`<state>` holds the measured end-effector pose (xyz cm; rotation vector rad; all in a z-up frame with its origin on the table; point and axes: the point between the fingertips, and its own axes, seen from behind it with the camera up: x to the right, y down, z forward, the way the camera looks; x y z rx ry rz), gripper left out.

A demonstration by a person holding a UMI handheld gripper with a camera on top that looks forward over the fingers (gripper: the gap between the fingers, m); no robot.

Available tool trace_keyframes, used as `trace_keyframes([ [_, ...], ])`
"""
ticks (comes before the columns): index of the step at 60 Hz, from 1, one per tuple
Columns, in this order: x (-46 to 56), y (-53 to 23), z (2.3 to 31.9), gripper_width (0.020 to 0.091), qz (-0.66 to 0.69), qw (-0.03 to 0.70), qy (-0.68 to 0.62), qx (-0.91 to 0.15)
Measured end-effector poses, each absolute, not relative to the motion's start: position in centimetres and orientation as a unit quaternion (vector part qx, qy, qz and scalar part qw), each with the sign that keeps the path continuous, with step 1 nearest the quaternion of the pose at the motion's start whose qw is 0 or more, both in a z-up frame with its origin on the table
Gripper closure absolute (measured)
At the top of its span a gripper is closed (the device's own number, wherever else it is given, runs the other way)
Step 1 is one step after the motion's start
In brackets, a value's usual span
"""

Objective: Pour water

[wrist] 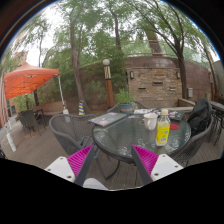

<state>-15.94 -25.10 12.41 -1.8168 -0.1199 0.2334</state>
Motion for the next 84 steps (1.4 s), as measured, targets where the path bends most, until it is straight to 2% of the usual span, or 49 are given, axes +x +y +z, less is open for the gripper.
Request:
trace_keyframes([
  [16, -13.4, -23.8, 13.3, 0.0274, 0.089, 0.628, -0.049, -0.772],
  [19, -11.9, -22.7, 13.2, 0.0295, 0.078, 0.635, -0.05, -0.767],
  [28, -4.6, -18.6, 11.7, 0.0313, 0.021, 0.646, -0.013, -0.763],
  [39, 2.5, -11.1, 8.5, 0.0313, -0.026, 0.637, 0.021, -0.77],
  [53, 5.9, -3.0, 7.3, 0.0316, -0.061, 0.651, 0.03, -0.756],
  [55, 5.8, -2.2, 7.3, 0.0349, -0.059, 0.652, 0.027, -0.756],
  [56, 5.6, -1.9, 7.3, 0.0393, -0.057, 0.652, 0.024, -0.756],
  [59, 5.8, -1.2, 6.4, 0.06, -0.065, 0.646, 0.024, -0.76],
  [68, 5.6, -1.4, 6.5, 0.0622, -0.041, 0.663, 0.056, -0.745],
  [75, 5.7, -1.5, 6.5, 0.0699, -0.03, 0.658, 0.052, -0.75],
  [78, 5.7, -1.5, 6.5, 0.07, -0.028, 0.651, 0.048, -0.757],
  [79, 5.9, -1.5, 6.7, 0.0732, -0.029, 0.649, 0.044, -0.759],
  [84, 8.7, -0.7, 8.7, 0.0732, -0.088, 0.65, 0.008, -0.755],
])
